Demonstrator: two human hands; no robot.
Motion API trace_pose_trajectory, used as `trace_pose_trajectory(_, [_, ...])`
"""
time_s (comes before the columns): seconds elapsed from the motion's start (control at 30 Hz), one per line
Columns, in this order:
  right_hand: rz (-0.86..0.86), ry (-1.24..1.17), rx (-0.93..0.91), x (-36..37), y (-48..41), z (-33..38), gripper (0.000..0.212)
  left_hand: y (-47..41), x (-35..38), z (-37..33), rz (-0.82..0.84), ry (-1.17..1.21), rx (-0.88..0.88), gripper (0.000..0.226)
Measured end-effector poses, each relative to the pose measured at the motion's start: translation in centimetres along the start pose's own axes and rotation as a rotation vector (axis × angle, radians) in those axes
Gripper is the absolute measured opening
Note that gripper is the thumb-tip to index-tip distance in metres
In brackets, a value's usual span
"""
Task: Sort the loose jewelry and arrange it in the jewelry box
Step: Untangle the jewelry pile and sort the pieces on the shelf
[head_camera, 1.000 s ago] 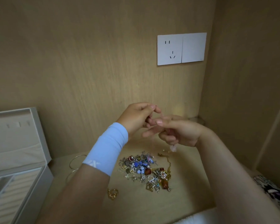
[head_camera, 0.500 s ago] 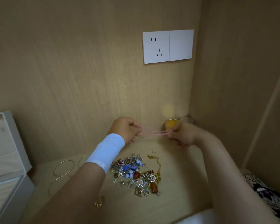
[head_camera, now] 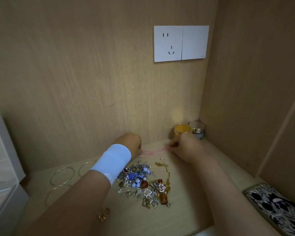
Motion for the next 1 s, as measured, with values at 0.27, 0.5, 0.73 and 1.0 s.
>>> trace_pose_trajectory(0.27, [0.047, 0.069, -0.023, -0.4, -0.1, 0.3, 0.022, 0.7, -0.9, -0.8, -0.044, 0.11, 0.08, 0.044])
trace_pose_trajectory(0.5, [-0.019, 0.063, -0.035, 0.9, -0.3, 0.8, 0.025, 0.0, 0.1, -0.8, -0.029, 0.076, 0.116, 0.027])
trace_pose_trajectory(0.73, [-0.025, 0.073, -0.125, -0.3, -0.6, 3.4, 0.037, 2.3, -2.4, 1.6, -0.187, 0.195, 0.016, 0.026])
trace_pose_trajectory(1.0, [0.342, -0.204, -0.31, -1.9, 3.6, 12.7, 0.003, 11.2, -4.2, 4.6, -0.077, 0.447, -0.127, 0.017])
Point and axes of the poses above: each hand's wrist, its own y-axis away from the middle knuckle, its own x-axis out of the palm, z = x × y, the point moved 5 cm from there along -y, towards the middle knuckle, and after that the axes turned 14 degrees about -z, right-handed, at the moved point
